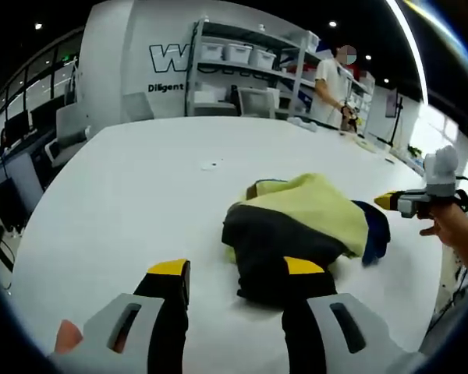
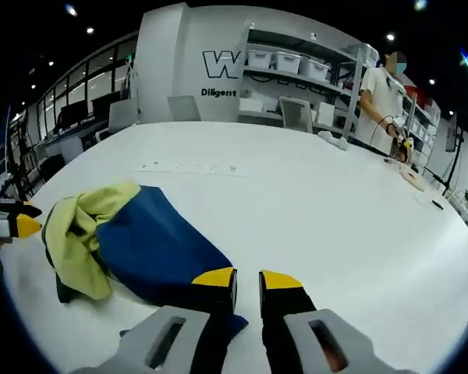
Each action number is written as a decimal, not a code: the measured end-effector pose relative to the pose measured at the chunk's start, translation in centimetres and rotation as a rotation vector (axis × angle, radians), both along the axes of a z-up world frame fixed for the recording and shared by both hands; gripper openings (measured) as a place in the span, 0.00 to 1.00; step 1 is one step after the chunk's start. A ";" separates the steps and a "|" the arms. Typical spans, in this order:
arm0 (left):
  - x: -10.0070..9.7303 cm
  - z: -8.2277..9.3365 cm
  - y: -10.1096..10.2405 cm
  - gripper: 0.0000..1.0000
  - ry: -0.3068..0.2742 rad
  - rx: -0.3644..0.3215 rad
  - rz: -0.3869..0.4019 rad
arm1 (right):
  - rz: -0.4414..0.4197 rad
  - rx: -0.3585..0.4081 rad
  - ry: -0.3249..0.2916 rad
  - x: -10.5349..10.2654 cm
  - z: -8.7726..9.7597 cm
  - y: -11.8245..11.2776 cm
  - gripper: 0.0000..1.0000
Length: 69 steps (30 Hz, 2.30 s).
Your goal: Fold the garment on the visible template until the final outline fits inside the template.
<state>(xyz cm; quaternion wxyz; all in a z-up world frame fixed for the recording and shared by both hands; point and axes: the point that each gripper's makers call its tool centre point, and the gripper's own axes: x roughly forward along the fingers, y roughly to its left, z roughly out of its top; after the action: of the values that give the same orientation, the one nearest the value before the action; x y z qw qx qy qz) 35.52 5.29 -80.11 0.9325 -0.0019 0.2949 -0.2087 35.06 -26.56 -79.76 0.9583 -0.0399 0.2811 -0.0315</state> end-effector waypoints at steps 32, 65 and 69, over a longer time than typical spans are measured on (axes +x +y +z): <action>5.5 -1.1 0.0 0.36 0.070 -0.023 0.002 | 0.395 0.022 0.049 13.8 -0.4 13.1 0.05; 6.1 -4.0 -3.6 0.16 0.172 -0.086 -0.069 | 0.585 -0.001 0.283 15.2 -7.0 15.6 0.12; 6.0 -4.1 -4.0 0.13 0.177 -0.096 -0.074 | 0.589 0.000 0.287 14.9 -7.1 15.6 0.02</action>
<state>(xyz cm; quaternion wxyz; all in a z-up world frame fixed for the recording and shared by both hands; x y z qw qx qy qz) 41.55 1.29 -84.16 0.8932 -0.0544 0.3658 -0.2557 49.98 -10.92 -86.82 0.8769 -0.1236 0.3897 0.2528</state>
